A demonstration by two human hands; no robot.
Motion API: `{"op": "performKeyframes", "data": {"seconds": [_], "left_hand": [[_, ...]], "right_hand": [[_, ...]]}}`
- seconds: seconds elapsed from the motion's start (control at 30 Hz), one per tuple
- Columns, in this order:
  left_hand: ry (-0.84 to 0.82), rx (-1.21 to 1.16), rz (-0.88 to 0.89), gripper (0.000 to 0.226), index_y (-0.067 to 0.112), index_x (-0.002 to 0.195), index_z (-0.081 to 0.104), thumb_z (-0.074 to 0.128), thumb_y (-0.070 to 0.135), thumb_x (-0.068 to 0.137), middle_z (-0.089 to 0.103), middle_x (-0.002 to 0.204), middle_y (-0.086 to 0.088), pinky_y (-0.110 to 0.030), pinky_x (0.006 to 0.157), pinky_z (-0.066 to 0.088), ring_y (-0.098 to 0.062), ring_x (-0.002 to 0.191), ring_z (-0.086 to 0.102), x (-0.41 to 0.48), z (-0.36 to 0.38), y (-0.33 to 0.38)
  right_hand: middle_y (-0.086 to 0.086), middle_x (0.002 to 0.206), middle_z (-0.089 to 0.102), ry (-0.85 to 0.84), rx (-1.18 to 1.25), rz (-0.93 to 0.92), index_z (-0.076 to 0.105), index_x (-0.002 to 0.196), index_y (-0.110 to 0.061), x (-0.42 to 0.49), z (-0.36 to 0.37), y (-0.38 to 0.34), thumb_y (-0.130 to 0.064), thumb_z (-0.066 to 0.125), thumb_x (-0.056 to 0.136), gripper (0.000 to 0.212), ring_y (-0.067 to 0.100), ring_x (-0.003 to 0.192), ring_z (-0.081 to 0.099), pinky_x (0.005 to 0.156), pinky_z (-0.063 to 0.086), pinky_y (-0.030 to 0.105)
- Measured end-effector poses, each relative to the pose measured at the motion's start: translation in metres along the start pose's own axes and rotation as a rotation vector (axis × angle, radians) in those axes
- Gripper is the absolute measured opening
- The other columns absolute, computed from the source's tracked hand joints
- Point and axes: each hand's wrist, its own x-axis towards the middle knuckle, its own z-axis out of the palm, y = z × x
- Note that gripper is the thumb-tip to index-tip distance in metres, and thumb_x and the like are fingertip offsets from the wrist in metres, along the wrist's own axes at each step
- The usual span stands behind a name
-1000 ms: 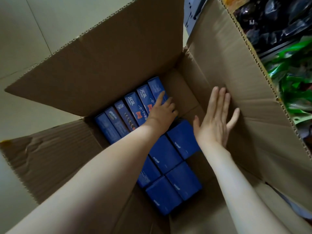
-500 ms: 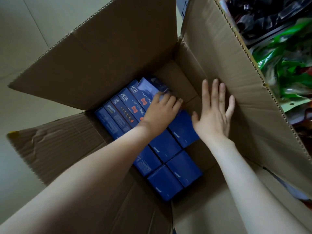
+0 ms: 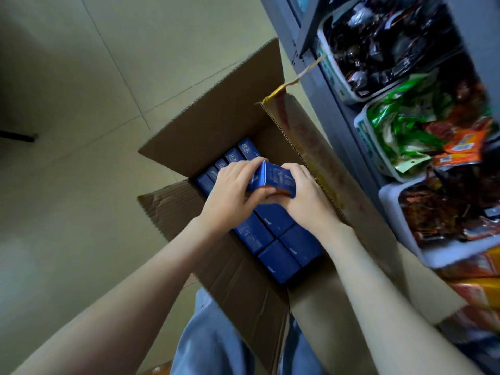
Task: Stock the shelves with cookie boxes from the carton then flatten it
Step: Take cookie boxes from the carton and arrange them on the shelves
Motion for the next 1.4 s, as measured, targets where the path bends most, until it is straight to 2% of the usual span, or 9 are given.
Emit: {"op": "performKeyframes", "data": {"seconds": [0.1, 0.27, 0.47, 0.6, 0.7, 0.87, 1.1, 1.27, 1.4], "left_hand": [[0.003, -0.116, -0.150, 0.053, 0.014, 0.137, 0.044, 0.050, 0.043, 0.094, 0.055, 0.122, -0.003, -0.030, 0.098, 0.033, -0.014, 0.113, 0.045, -0.008, -0.050, 0.043], [-0.022, -0.123, -0.304, 0.040, 0.012, 0.137, 0.042, 0.041, 0.028, 0.100, 0.049, 0.133, -0.007, -0.033, 0.101, 0.039, -0.022, 0.121, 0.049, -0.005, -0.120, 0.144], [0.274, -0.068, -0.516, 0.044, 0.003, 0.103, 0.049, 0.060, 0.042, 0.087, 0.052, 0.104, -0.013, -0.032, 0.086, 0.035, -0.030, 0.101, 0.048, -0.009, -0.209, 0.260], [-0.163, -0.682, -0.887, 0.052, 0.008, 0.093, 0.053, 0.047, 0.059, 0.090, 0.057, 0.094, -0.014, -0.032, 0.066, 0.045, -0.025, 0.078, 0.058, -0.010, -0.261, 0.341], [-0.389, -1.031, -0.711, 0.053, 0.012, 0.084, 0.056, 0.039, 0.061, 0.091, 0.062, 0.079, -0.005, -0.028, 0.070, 0.047, -0.018, 0.075, 0.060, -0.013, -0.292, 0.403], [-0.192, -1.429, -0.299, 0.028, 0.016, 0.109, 0.057, 0.050, 0.040, 0.095, 0.065, 0.069, 0.011, -0.023, 0.070, 0.046, -0.003, 0.061, 0.059, -0.006, -0.351, 0.484], [-0.264, -1.388, 0.105, 0.018, 0.014, 0.110, 0.054, 0.052, 0.026, 0.096, 0.066, 0.090, 0.001, -0.021, 0.064, 0.051, -0.011, 0.076, 0.064, -0.012, -0.435, 0.560], [-0.345, -1.224, 0.391, 0.016, 0.017, 0.110, 0.059, 0.048, 0.021, 0.098, 0.072, 0.088, 0.004, -0.020, 0.057, 0.052, -0.009, 0.074, 0.069, -0.024, -0.495, 0.610], [-0.366, -1.082, 0.585, 0.018, 0.020, 0.110, 0.061, 0.050, 0.023, 0.097, 0.073, 0.096, 0.003, -0.023, 0.064, 0.054, -0.014, 0.085, 0.070, -0.028, -0.525, 0.658]], "right_hand": [[-0.009, 0.108, 0.052, -0.032, 0.109, 0.074, 0.050, 0.118, -0.020, -0.025, -0.029, -0.053, -0.024, 0.073, 0.081, 0.045, 0.006, 0.095, 0.053, 0.065, 0.036, 0.011], [-0.005, 0.095, 0.059, 0.034, 0.084, 0.224, 0.052, 0.104, -0.022, -0.083, -0.103, -0.136, -0.032, 0.073, 0.078, 0.034, 0.009, 0.080, 0.054, 0.060, 0.037, 0.023], [0.003, 0.101, 0.061, 0.332, 0.148, 0.256, 0.054, 0.111, -0.012, -0.168, -0.207, -0.227, -0.037, 0.072, 0.080, 0.043, 0.021, 0.092, 0.057, 0.075, 0.043, 0.032], [0.000, 0.099, 0.063, 0.599, 0.395, 0.254, 0.054, 0.105, -0.021, -0.219, -0.266, -0.284, -0.038, 0.072, 0.081, 0.034, 0.020, 0.092, 0.060, 0.080, 0.047, 0.034], [-0.003, 0.096, 0.065, 0.732, 0.574, 0.203, 0.057, 0.097, -0.025, -0.254, -0.299, -0.325, -0.039, 0.072, 0.080, 0.027, 0.014, 0.086, 0.062, 0.080, 0.049, 0.034], [0.000, 0.098, 0.073, 0.815, 0.815, 0.049, 0.066, 0.098, -0.022, -0.303, -0.336, -0.389, -0.037, 0.076, 0.074, 0.030, 0.021, 0.089, 0.070, 0.083, 0.054, 0.043], [-0.001, 0.103, 0.064, 0.994, 0.742, -0.169, 0.041, 0.117, -0.018, -0.387, -0.397, -0.459, -0.017, 0.069, 0.085, 0.042, 0.014, 0.091, 0.063, 0.084, 0.050, 0.026], [-0.002, 0.113, 0.061, 0.993, 0.307, -0.208, 0.058, 0.118, -0.024, -0.460, -0.451, -0.509, -0.030, 0.064, 0.089, 0.030, 0.002, 0.094, 0.059, 0.077, 0.046, 0.012], [-0.002, 0.110, 0.068, 0.957, 0.168, -0.245, 0.064, 0.107, -0.028, -0.499, -0.489, -0.540, -0.025, 0.065, 0.088, 0.019, 0.008, 0.096, 0.064, 0.082, 0.049, 0.018]]}}
